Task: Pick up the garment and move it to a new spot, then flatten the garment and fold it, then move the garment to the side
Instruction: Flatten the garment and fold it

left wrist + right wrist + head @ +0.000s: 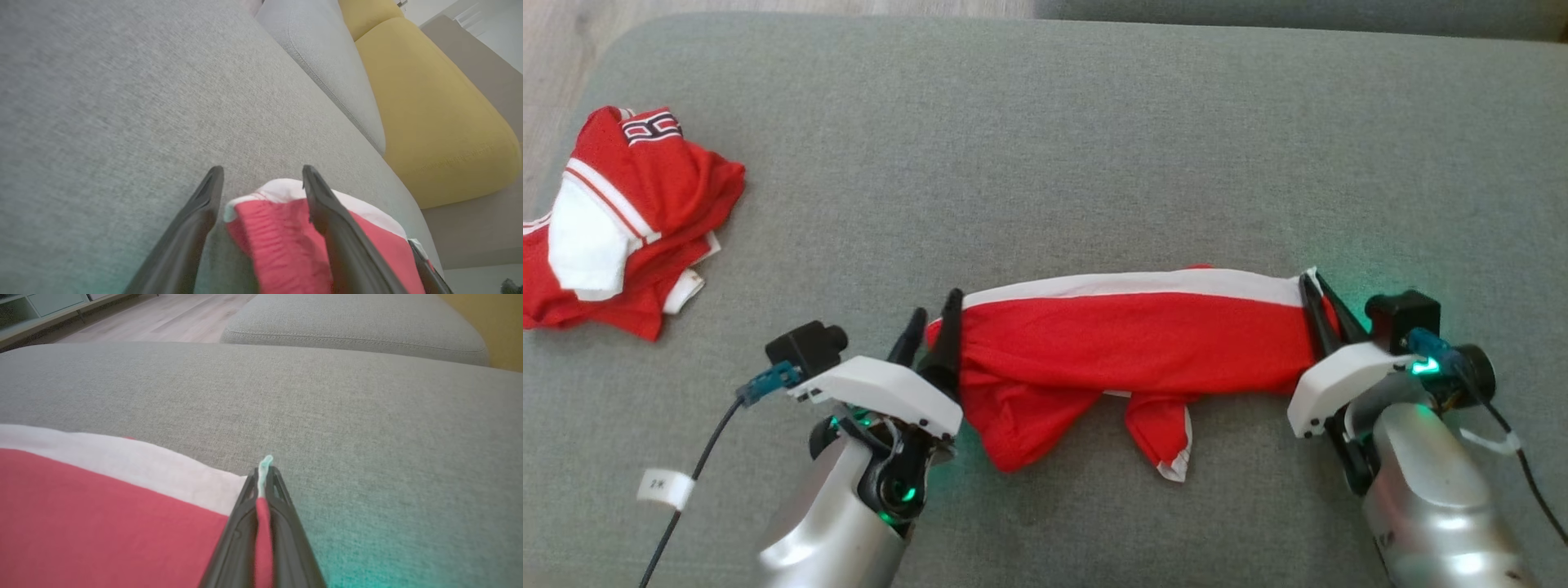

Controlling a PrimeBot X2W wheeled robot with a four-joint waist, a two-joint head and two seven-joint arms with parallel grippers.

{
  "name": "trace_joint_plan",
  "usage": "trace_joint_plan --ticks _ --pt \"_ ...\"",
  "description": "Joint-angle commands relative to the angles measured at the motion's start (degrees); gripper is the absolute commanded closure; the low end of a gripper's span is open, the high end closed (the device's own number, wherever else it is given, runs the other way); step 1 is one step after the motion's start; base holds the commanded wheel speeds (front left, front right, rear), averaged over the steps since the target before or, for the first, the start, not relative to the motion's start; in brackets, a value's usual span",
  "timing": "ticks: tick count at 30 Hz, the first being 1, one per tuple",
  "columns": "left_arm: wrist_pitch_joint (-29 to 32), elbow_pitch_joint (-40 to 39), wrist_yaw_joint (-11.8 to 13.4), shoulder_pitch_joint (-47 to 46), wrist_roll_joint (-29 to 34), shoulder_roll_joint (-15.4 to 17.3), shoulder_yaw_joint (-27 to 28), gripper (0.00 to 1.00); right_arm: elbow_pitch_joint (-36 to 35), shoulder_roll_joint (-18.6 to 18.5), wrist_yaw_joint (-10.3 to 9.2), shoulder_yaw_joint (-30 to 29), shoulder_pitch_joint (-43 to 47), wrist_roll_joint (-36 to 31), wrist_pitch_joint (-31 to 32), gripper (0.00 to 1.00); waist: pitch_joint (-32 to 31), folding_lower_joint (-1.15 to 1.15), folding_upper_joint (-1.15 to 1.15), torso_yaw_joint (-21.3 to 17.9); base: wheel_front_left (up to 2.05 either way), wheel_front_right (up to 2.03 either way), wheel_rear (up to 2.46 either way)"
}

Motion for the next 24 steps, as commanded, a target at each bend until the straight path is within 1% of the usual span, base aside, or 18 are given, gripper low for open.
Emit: trace_joint_plan --ticks 1,6,10,11,15,20,23,24 --pt "1.01 -2.37 -0.34 -1.15 -1.83 1.06 0.3 0.0 -1.76 0.31 -0.04 1.35 0.42 0.53 -0.77 1.0 -0.11 0.0 0.0 0.17 0.0 0.0 0.0" --pt "1.96 -2.3 -0.34 -1.1 -3.0 2.73 -2.15 0.0 -2.08 0.43 -0.04 1.96 0.6 0.72 -0.78 1.0 -0.36 0.0 0.0 0.32 0.0 0.0 0.0" --pt "-0.01 0.76 0.11 -2.44 1.44 4.65 -4.73 0.0 -2.29 0.53 -0.04 2.5 0.47 0.95 -0.78 1.0 -0.48 0.0 0.0 0.22 0.0 0.0 0.0" --pt "-0.01 0.76 0.11 -2.44 1.44 4.65 -4.73 0.0 -2.29 0.53 -0.04 2.5 0.47 0.95 -0.78 1.0 -0.48 0.0 0.0 0.22 0.0 0.0 0.0" --pt "-1.79 4.32 1.32 -4.14 5.56 4.96 -7.31 0.0 -2.72 0.64 -0.04 3.11 0.41 1.12 -0.78 1.0 -0.46 0.0 0.0 -0.08 0.0 0.0 0.0" --pt "-3.0 6.35 1.15 -5.52 8.02 4.8 -9.41 0.0 -3.34 0.72 -0.04 3.52 0.22 1.36 -0.78 1.0 0.01 0.0 0.0 -0.34 0.0 0.0 0.0" --pt "-4.81 7.5 1.94 -6.49 10.82 5.1 -11.14 0.0 -3.67 0.74 -0.04 3.64 0.18 1.49 -0.78 1.0 0.21 0.0 0.0 -0.41 0.0 0.0 0.0" --pt "-5.28 7.91 2.06 -6.65 11.3 5.01 -11.48 0.06 -3.75 0.75 -0.04 3.65 0.19 1.54 -0.78 1.0 0.25 0.0 0.0 -0.42 0.0 0.0 0.0"
